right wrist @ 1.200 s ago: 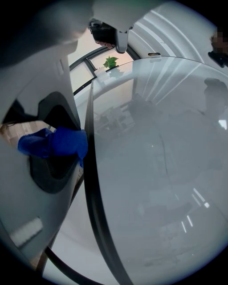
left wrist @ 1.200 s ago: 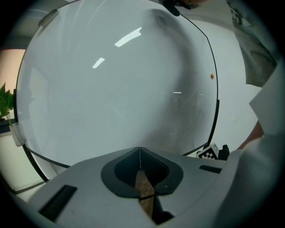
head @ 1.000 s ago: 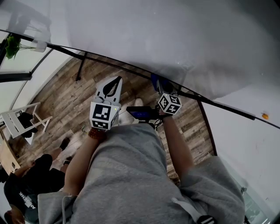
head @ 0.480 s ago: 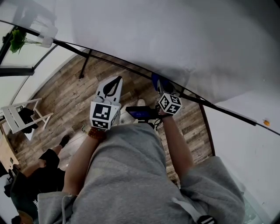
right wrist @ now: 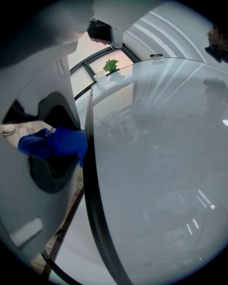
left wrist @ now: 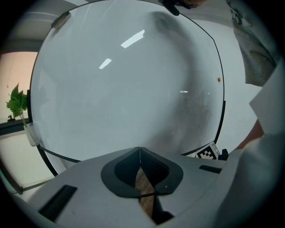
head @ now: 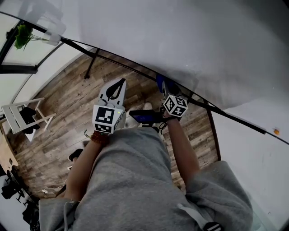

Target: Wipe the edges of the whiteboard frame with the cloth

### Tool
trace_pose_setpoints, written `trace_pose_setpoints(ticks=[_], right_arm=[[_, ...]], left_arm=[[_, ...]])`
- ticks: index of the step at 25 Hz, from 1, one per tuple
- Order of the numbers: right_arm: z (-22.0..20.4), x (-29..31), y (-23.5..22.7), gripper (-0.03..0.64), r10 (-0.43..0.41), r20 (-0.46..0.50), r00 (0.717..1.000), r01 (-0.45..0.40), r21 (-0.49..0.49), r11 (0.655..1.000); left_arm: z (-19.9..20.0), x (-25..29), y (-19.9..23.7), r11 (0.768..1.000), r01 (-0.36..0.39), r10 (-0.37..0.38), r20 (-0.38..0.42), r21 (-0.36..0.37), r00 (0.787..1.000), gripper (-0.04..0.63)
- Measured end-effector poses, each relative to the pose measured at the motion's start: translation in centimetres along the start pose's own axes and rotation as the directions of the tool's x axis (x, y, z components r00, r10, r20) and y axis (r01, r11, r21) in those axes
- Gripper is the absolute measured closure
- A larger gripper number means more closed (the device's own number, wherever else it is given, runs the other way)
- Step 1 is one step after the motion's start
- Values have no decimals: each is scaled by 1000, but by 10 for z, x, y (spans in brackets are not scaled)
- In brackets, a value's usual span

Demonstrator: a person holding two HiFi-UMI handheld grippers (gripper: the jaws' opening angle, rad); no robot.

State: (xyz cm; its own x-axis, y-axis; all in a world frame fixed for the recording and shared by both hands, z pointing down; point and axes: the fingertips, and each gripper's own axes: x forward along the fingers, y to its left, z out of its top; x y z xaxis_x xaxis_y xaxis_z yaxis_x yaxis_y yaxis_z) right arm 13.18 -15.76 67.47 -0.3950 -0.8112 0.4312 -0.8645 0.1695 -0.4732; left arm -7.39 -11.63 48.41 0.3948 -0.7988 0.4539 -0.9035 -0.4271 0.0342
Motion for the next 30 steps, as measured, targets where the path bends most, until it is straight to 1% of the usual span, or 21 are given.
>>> trace_pose_setpoints(ticks=[5, 11, 13, 16, 19, 23, 27, 30], right_arm=[[-1, 6, 9, 459, -3, 5, 1000, 3, 2, 1000], [-5, 15, 24, 459, -12, 11, 1000, 12, -17, 1000], [-6, 19, 29, 459, -18, 15, 1000, 19, -26, 999], [-5, 23, 31, 459, -63, 27, 998, 64, -35, 997], [-9, 22, 32, 459, -116, 35, 993, 118, -30, 993], [-7, 27, 35, 459, -172, 50, 984, 174, -55, 983], [-10, 41, 46, 459, -216, 68, 974, 219, -42, 975], [-10, 45, 52, 459, -246, 90, 965, 248, -13, 969]], left_arm=[[0, -4, 10, 1000, 7, -7, -2, -3, 1000, 584], [-5, -6, 19, 999, 47, -47, -5, 12, 999, 584], [-6, -7, 23, 997, 71, -71, -1, 17, 997, 584], [-5, -1, 34, 991, 133, -133, 1, 33, 991, 584], [-1, -2, 48, 984, 175, -176, 4, 32, 984, 584], [-5, -5, 59, 968, 244, -244, -11, 53, 970, 584], [-6, -12, 80, 959, 276, -277, -8, 66, 961, 584], [0, -12, 92, 950, 297, -299, 2, 94, 954, 584]])
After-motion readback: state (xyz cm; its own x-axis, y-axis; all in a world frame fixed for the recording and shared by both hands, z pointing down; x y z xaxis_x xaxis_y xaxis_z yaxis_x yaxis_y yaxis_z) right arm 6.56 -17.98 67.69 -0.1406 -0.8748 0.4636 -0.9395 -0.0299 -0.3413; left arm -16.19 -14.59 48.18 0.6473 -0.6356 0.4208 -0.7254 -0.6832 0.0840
